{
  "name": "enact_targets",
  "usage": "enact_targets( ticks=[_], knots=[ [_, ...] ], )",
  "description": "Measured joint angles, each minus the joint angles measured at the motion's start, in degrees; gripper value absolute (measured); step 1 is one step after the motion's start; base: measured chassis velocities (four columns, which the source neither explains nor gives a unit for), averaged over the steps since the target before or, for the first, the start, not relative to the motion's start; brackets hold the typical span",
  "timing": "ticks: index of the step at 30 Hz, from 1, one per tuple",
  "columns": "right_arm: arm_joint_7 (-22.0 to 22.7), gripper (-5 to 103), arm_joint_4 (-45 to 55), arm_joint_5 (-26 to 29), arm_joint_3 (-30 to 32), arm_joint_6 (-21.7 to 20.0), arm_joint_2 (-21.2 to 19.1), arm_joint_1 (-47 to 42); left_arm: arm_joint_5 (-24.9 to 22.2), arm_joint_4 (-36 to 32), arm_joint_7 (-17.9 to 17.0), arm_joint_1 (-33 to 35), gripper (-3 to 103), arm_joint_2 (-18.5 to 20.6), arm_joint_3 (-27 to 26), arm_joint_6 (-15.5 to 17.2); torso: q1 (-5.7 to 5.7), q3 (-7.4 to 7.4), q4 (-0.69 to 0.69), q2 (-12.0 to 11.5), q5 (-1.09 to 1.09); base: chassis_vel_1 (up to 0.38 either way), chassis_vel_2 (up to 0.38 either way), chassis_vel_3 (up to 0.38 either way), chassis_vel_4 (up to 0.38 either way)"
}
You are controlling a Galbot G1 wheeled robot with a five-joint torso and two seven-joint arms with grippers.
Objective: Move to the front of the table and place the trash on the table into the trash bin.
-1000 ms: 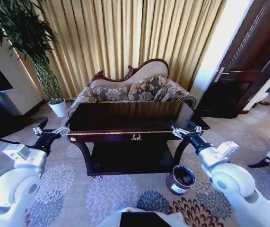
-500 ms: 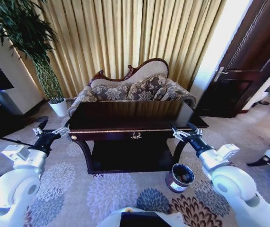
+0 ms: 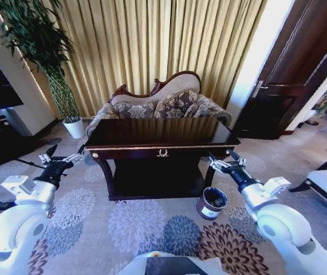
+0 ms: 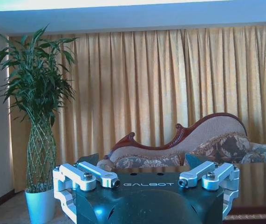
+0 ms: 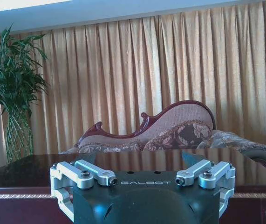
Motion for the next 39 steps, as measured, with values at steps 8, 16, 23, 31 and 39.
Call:
enact_targets(
  ticks=[8, 16, 23, 31, 39],
  knots=[
    [0.0, 100, 0.0, -0.1, 0.2, 0.1, 0.0, -0.1, 0.0, 0.0, 0.0, 0.0, 100, -0.1, 0.0, 0.0, 0.0, 0.0, 0.03, 0.0, -0.01, 0.184, -0.191, -0.175, 0.216],
    [0.0, 100, 0.0, -0.1, 0.4, 0.2, 0.0, -0.3, 0.1, -0.1, 0.0, 0.1, 100, -0.2, 0.1, 0.0, -0.01, 0.0, 0.02, 0.0, -0.02, 0.223, -0.217, -0.247, 0.188],
    [0.0, 100, 0.1, -0.1, 0.5, 0.2, 0.0, -0.3, 0.1, -0.4, 0.0, 0.3, 100, -0.3, 0.2, 0.0, 0.03, 0.01, 0.01, 0.0, 0.02, 0.202, -0.195, -0.202, 0.206],
    [0.0, 100, 0.1, -0.1, 0.6, 0.2, -0.1, -0.4, 0.2, -0.8, -0.2, 0.8, 100, -0.5, 0.2, 0.3, 0.01, 0.01, 0.02, 0.0, 0.04, 0.218, -0.245, -0.215, 0.232],
    [0.0, 100, 0.3, -0.1, 1.0, 0.3, 0.0, -0.6, 0.2, -0.7, -0.3, 0.7, 100, -0.3, 0.2, 0.1, 0.01, 0.01, -0.01, 0.0, 0.04, 0.249, -0.239, -0.255, 0.227]
  ],
)
